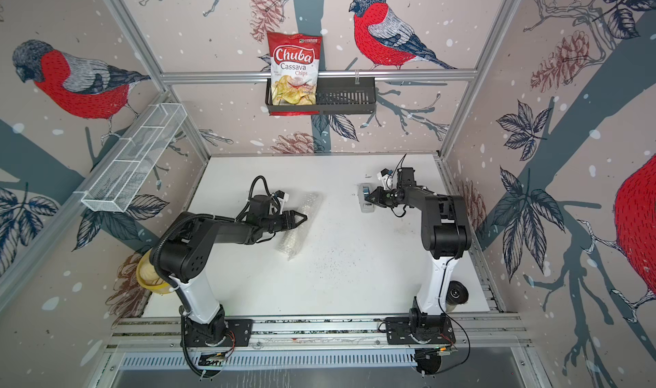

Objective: Wrap vases in bubble wrap
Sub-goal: Tear off the tape using the Tape Cutter.

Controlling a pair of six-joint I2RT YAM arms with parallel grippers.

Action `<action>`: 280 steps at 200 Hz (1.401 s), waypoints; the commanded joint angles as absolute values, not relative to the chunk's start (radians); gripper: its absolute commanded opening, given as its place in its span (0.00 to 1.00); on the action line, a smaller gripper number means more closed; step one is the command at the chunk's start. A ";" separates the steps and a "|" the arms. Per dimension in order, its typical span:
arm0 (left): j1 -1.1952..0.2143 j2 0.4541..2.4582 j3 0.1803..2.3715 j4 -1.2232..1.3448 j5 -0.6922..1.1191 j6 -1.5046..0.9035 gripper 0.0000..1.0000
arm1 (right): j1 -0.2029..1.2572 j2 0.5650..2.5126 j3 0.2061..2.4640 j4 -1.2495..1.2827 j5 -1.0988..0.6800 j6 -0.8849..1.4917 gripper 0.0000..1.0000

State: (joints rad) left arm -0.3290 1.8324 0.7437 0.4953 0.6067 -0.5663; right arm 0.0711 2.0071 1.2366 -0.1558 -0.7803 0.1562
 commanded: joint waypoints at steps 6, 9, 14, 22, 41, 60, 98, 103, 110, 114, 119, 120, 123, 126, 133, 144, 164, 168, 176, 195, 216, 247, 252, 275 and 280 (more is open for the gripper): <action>-0.327 1.846 0.740 0.361 0.546 -0.544 0.27 | 0.074 2.011 1.231 -0.181 -0.815 0.159 0.15; -0.328 1.845 0.741 0.361 0.546 -0.544 0.27 | 0.074 2.011 1.231 -0.180 -0.815 0.160 0.14; -0.327 1.845 0.741 0.362 0.545 -0.544 0.27 | 0.074 2.012 1.232 -0.182 -0.815 0.159 0.14; -0.327 1.845 0.742 0.360 0.545 -0.542 0.27 | 0.074 2.011 1.233 -0.184 -0.817 0.160 0.12; -0.327 1.844 0.742 0.358 0.543 -0.542 0.27 | 0.074 2.010 1.233 -0.183 -0.824 0.162 0.04; -0.327 1.844 0.742 0.356 0.541 -0.541 0.27 | 0.074 2.008 1.234 -0.180 -0.835 0.167 0.01; -0.327 1.843 0.742 0.354 0.540 -0.540 0.27 | 0.074 1.996 1.230 -0.155 -0.859 0.202 0.00; -0.328 1.844 0.743 0.354 0.540 -0.539 0.27 | 0.074 1.993 1.229 -0.149 -0.862 0.209 0.00; -0.327 1.844 0.744 0.353 0.540 -0.538 0.27 | 0.072 1.990 1.229 -0.143 -0.868 0.217 0.00; -0.328 1.844 0.744 0.353 0.540 -0.538 0.27 | 0.072 1.986 1.228 -0.138 -0.872 0.222 0.00; -0.327 1.844 0.744 0.353 0.540 -0.538 0.27 | 0.071 1.985 1.227 -0.132 -0.875 0.229 0.00; -0.327 1.844 0.744 0.353 0.540 -0.538 0.27 | 0.071 1.985 1.227 -0.131 -0.875 0.229 0.00; -0.328 1.844 0.744 0.351 0.540 -0.537 0.27 | 0.071 1.984 1.227 -0.130 -0.877 0.232 0.00; -0.327 1.843 0.744 0.352 0.540 -0.538 0.27 | 0.071 1.983 1.228 -0.129 -0.878 0.235 0.00; -0.328 1.844 0.744 0.351 0.540 -0.538 0.27 | 0.071 1.981 1.229 -0.126 -0.882 0.241 0.00; -0.327 1.843 0.743 0.351 0.540 -0.536 0.27 | 0.071 1.976 1.229 -0.123 -0.885 0.246 0.00; -0.328 1.843 0.746 0.349 0.538 -0.537 0.27 | 0.071 1.970 1.233 -0.129 -0.878 0.246 0.00; -0.327 1.842 0.746 0.349 0.538 -0.536 0.26 | 0.071 1.969 1.232 -0.131 -0.878 0.247 0.00; -0.327 1.844 0.746 0.347 0.538 -0.535 0.27 | 0.071 1.969 1.233 -0.138 -0.873 0.245 0.00; -0.328 1.845 0.747 0.346 0.539 -0.535 0.27 | 0.071 1.960 1.220 -0.140 -0.862 0.248 0.00; -0.327 1.846 0.747 0.347 0.538 -0.535 0.26 | 0.072 1.945 1.201 -0.136 -0.854 0.253 0.00; -0.328 1.847 0.749 0.344 0.539 -0.535 0.27 | 0.074 1.917 1.175 -0.128 -0.848 0.271 0.00; -0.327 1.847 0.749 0.345 0.538 -0.535 0.26 | 0.074 1.911 1.171 -0.124 -0.849 0.275 0.00; -0.328 1.847 0.749 0.343 0.539 -0.535 0.27 | 0.074 1.896 1.166 -0.119 -0.850 0.282 0.00; -0.328 1.847 0.749 0.344 0.538 -0.535 0.26 | 0.074 1.893 1.167 -0.117 -0.853 0.285 0.00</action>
State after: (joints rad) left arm -0.3290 1.8339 0.7525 0.4816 0.6071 -0.5568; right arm 0.0719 1.9129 1.1687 -0.1200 -0.8158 0.2657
